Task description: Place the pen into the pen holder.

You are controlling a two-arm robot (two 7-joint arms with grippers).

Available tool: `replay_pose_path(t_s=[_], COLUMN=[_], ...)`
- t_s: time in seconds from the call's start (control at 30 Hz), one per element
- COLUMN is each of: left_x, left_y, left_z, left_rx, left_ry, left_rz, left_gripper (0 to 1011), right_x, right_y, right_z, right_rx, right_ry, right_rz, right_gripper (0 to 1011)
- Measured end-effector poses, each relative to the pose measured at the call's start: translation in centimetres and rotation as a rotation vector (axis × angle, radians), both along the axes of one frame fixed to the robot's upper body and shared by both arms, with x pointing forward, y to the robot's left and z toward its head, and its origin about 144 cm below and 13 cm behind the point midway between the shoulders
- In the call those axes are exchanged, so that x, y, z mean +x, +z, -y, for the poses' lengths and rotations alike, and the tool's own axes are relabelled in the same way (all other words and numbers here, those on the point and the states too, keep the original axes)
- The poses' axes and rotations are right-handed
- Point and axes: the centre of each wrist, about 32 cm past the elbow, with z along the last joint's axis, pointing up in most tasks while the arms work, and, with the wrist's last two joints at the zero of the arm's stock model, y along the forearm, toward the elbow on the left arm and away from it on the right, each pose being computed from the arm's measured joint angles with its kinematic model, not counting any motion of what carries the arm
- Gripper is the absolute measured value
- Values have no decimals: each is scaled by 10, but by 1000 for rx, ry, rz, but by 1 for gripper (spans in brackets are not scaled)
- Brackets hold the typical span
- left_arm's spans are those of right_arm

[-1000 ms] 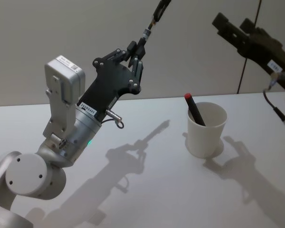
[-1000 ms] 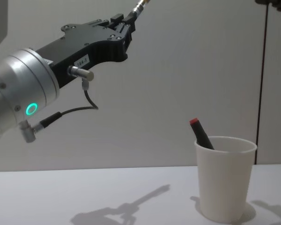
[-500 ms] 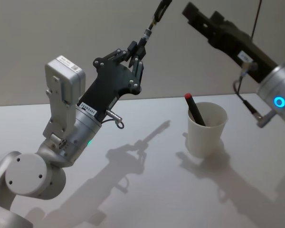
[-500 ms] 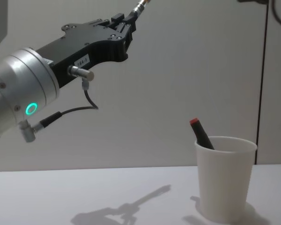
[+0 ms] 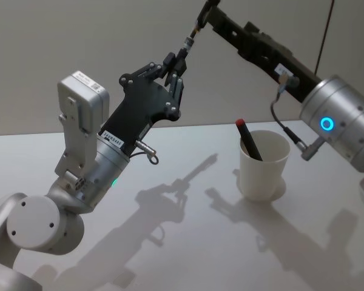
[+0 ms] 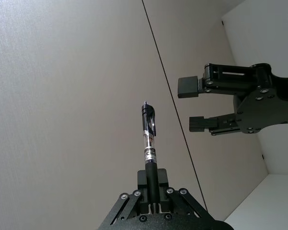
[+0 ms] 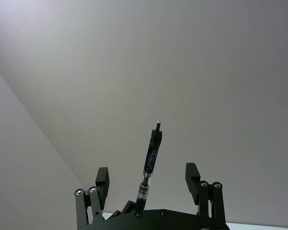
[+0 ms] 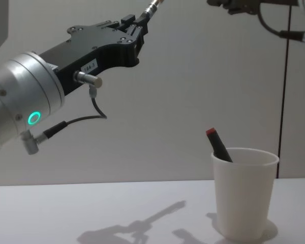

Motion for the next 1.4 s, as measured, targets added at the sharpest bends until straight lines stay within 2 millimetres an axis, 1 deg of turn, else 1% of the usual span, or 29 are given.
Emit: replay_pose_path(t_s=[0.27,0.77,1.4], left_x=[0,0,0], left_y=[0,0,0], left_z=[0,0,0], left_rx=[0,0,0], left_ry=[0,0,0], left_rz=[0,0,0], left_gripper=[121,121,121], right_x=[7,22,33], right_y=[6,22,27], right_z=[-8,-14,-13], right_rx=[22,18,1], right_ry=[22,91,85], right_rz=[-77,-169,-200], right_gripper=[1001,1001,1001])
